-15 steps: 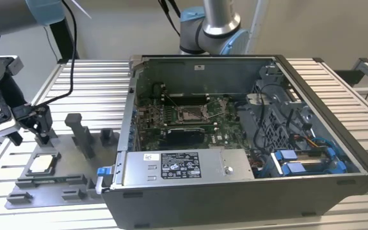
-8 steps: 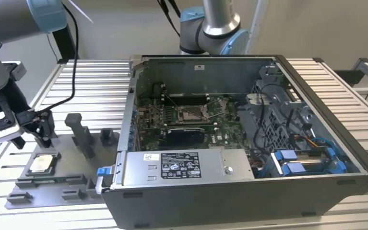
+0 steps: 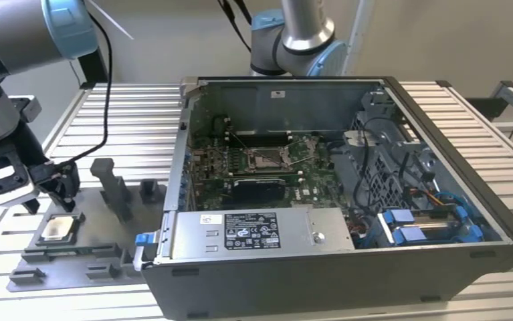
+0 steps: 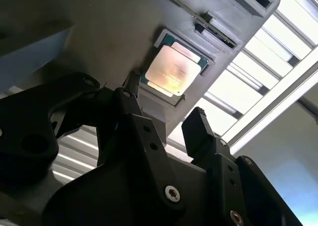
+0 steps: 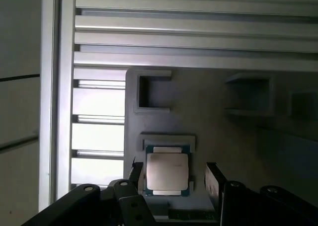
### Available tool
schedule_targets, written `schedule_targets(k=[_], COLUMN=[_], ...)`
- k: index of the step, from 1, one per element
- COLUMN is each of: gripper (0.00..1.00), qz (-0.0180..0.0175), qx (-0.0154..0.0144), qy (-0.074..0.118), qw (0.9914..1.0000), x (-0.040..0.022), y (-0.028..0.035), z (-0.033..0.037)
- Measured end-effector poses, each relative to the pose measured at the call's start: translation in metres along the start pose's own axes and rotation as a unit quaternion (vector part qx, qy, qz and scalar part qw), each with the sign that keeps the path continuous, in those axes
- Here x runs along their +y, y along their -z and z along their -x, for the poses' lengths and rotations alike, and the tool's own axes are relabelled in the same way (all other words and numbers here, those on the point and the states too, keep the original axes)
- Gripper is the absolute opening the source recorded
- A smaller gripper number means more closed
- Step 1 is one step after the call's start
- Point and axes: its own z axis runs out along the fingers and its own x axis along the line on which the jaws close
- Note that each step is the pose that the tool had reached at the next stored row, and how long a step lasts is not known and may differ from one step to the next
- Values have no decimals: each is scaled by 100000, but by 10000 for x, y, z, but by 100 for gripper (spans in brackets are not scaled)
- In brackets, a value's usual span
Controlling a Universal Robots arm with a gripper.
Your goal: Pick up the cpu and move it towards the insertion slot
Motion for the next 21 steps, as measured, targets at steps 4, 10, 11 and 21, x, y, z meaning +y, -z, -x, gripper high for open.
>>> schedule_targets(k=[4,10,11,21], gripper=[100,100,100,100], qz=[-6,-1,-1,1], qx=[3,-4,-1,-3], qy=[20,17,16,21], qw=[100000,100000,100000,100000], x=[-6,-31,-34,-121], y=[-72,-180,-198,-278], z=[-9,-17,-19,-40])
